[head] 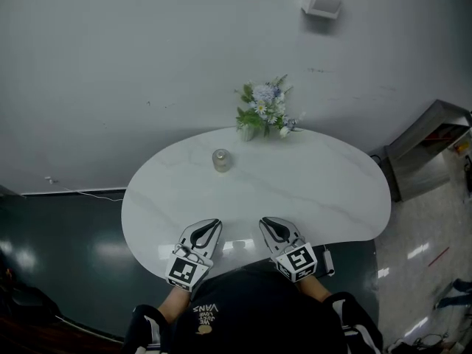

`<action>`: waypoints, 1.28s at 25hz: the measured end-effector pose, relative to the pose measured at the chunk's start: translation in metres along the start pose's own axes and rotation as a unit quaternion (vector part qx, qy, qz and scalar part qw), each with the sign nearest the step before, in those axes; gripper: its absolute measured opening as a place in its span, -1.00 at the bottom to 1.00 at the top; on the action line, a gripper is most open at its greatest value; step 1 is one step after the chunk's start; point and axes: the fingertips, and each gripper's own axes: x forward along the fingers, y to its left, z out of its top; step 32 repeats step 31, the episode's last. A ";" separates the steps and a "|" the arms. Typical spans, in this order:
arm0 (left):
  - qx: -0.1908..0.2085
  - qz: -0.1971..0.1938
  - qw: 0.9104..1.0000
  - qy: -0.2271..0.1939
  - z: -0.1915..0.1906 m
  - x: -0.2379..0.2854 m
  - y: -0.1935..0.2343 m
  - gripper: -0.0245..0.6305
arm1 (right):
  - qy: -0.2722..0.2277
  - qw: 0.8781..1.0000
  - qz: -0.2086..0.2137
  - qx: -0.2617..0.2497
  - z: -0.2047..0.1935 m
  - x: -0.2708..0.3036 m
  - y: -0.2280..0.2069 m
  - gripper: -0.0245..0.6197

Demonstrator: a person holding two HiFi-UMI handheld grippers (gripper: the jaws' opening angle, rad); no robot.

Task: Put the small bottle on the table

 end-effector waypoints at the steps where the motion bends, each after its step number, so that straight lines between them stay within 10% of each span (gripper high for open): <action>1: -0.002 0.001 1.000 -0.002 0.000 -0.002 -0.001 -0.83 | 0.000 1.000 -0.001 0.001 -0.001 -0.002 0.001 -0.74; 32: -0.030 0.007 0.999 -0.013 -0.002 -0.020 -0.008 -0.86 | -0.002 1.000 -0.011 0.002 -0.005 -0.009 0.009 -0.78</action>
